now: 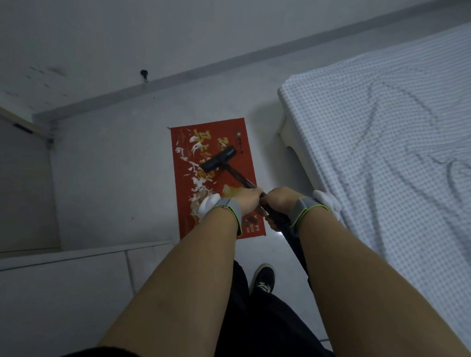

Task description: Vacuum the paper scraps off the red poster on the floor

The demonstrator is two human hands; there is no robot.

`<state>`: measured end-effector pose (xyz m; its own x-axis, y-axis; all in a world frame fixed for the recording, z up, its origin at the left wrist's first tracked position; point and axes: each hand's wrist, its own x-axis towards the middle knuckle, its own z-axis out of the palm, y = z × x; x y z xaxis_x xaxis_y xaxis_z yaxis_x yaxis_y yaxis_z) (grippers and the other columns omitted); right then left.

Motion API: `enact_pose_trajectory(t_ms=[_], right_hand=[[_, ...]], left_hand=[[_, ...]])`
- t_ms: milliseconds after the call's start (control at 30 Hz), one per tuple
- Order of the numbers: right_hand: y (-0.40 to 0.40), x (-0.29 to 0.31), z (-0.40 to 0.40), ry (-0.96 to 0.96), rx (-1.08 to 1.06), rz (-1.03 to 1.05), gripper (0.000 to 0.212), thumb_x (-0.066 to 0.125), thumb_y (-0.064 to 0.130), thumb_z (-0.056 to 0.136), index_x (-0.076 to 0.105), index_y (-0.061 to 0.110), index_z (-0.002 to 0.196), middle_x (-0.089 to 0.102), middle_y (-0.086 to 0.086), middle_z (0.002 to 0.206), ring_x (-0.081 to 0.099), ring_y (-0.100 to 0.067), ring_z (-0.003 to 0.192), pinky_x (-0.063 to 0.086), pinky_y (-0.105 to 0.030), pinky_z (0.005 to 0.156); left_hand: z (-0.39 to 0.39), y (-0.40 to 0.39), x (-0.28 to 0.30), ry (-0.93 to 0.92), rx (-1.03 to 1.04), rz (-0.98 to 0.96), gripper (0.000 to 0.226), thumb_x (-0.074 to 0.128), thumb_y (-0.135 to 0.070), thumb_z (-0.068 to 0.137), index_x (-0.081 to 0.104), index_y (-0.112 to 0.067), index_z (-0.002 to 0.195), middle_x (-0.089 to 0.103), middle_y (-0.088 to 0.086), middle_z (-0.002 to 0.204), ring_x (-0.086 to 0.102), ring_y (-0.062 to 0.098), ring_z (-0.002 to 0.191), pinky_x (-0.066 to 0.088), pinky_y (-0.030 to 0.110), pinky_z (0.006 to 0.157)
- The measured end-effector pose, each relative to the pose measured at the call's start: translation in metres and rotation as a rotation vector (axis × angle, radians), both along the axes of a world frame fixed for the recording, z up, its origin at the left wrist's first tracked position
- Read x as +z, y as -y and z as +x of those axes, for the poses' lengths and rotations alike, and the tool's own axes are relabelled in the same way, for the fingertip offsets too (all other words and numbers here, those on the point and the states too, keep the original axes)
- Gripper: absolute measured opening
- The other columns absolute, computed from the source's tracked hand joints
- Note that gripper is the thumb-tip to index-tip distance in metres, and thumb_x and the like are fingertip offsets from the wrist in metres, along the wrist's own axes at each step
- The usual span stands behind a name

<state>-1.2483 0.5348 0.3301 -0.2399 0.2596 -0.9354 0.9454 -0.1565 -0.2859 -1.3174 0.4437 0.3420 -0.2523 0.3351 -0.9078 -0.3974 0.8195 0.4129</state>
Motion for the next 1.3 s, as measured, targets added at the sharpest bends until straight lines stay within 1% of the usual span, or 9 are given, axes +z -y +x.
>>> enact_pose_trajectory(t_ms=[167, 267, 500, 667, 767, 867, 1000, 1100, 1300], right_hand=[[0.007, 0.01, 0.036, -0.012, -0.049, -0.003, 0.027, 0.045, 0.016, 0.104, 0.058, -0.005, 0.092, 0.058, -0.019, 0.073, 0.053, -0.028, 0.051, 0.048, -0.037, 0.055], [0.009, 0.015, 0.051, -0.014, -0.052, 0.008, 0.027, 0.045, 0.016, 0.104, 0.059, -0.004, 0.094, 0.057, -0.019, 0.073, 0.052, -0.027, 0.049, 0.047, -0.036, 0.055], [0.004, 0.026, 0.063, -0.077, -0.038, 0.039, 0.017, 0.058, 0.009, 0.096, 0.06, -0.005, 0.087, 0.055, -0.016, 0.062, 0.051, -0.025, 0.045, 0.047, -0.034, 0.053], [0.002, 0.025, 0.058, -0.126, -0.043, 0.066, 0.025, 0.062, 0.006, 0.091, 0.064, -0.013, 0.107, 0.056, -0.019, 0.066, 0.052, -0.026, 0.047, 0.049, -0.036, 0.055], [0.001, 0.028, 0.048, -0.169, -0.063, 0.073, 0.024, 0.06, 0.002, 0.09, 0.063, -0.015, 0.107, 0.055, -0.02, 0.066, 0.051, -0.026, 0.046, 0.048, -0.035, 0.051], [-0.001, 0.028, 0.033, -0.191, -0.102, 0.068, 0.015, 0.056, 0.001, 0.091, 0.062, -0.01, 0.099, 0.055, -0.02, 0.065, 0.052, -0.027, 0.046, 0.049, -0.036, 0.051], [-0.004, 0.017, 0.009, -0.201, -0.098, 0.081, 0.026, 0.055, 0.011, 0.093, 0.061, -0.008, 0.109, 0.061, -0.021, 0.069, 0.059, -0.032, 0.055, 0.054, -0.042, 0.06], [-0.002, 0.009, -0.013, -0.194, -0.126, 0.087, 0.021, 0.053, 0.009, 0.095, 0.06, -0.007, 0.107, 0.061, -0.022, 0.064, 0.058, -0.029, 0.046, 0.052, -0.04, 0.055], [-0.003, 0.0, -0.056, -0.204, -0.076, 0.141, 0.021, 0.059, 0.014, 0.092, 0.065, -0.005, 0.099, 0.065, -0.021, 0.063, 0.063, -0.033, 0.052, 0.056, -0.044, 0.057]], left_hand=[[0.032, 0.004, -0.001, -0.008, -0.06, -0.01, 0.035, 0.033, -0.036, 0.104, 0.056, -0.014, 0.12, 0.073, 0.012, 0.105, 0.061, 0.023, 0.072, 0.052, 0.033, 0.078], [0.043, 0.006, -0.001, -0.006, -0.045, -0.025, 0.03, 0.037, -0.037, 0.102, 0.056, -0.015, 0.112, 0.071, 0.007, 0.089, 0.06, 0.024, 0.068, 0.05, 0.029, 0.066], [0.048, 0.002, 0.001, -0.047, -0.025, 0.017, 0.03, 0.048, -0.034, 0.096, 0.065, -0.01, 0.102, 0.073, 0.012, 0.087, 0.061, 0.022, 0.055, 0.051, 0.026, 0.058], [0.039, -0.003, 0.007, -0.121, -0.094, 0.078, 0.032, 0.041, -0.02, 0.101, 0.064, -0.005, 0.117, 0.072, 0.019, 0.102, 0.064, 0.02, 0.057, 0.046, 0.02, 0.039], [0.033, -0.001, 0.003, -0.228, -0.026, 0.17, 0.034, 0.041, -0.018, 0.101, 0.067, -0.003, 0.117, 0.07, 0.019, 0.094, 0.063, 0.02, 0.055, 0.042, 0.017, 0.035], [0.028, 0.0, -0.004, -0.307, -0.019, 0.21, 0.034, 0.039, -0.023, 0.103, 0.067, -0.012, 0.118, 0.073, 0.016, 0.096, 0.066, 0.027, 0.059, 0.046, 0.021, 0.046], [0.013, -0.001, -0.007, -0.288, -0.042, 0.201, 0.035, 0.033, -0.032, 0.105, 0.06, -0.026, 0.127, 0.07, 0.008, 0.091, 0.069, 0.031, 0.071, 0.053, 0.029, 0.06], [-0.004, -0.001, -0.013, -0.241, -0.039, 0.164, 0.041, 0.029, -0.044, 0.102, 0.054, -0.032, 0.133, 0.071, 0.008, 0.094, 0.071, 0.034, 0.082, 0.057, 0.042, 0.083], [-0.046, -0.003, -0.021, -0.122, 0.043, 0.134, 0.048, 0.022, -0.058, 0.099, 0.055, -0.033, 0.124, 0.071, 0.01, 0.087, 0.072, 0.036, 0.086, 0.058, 0.05, 0.086]])
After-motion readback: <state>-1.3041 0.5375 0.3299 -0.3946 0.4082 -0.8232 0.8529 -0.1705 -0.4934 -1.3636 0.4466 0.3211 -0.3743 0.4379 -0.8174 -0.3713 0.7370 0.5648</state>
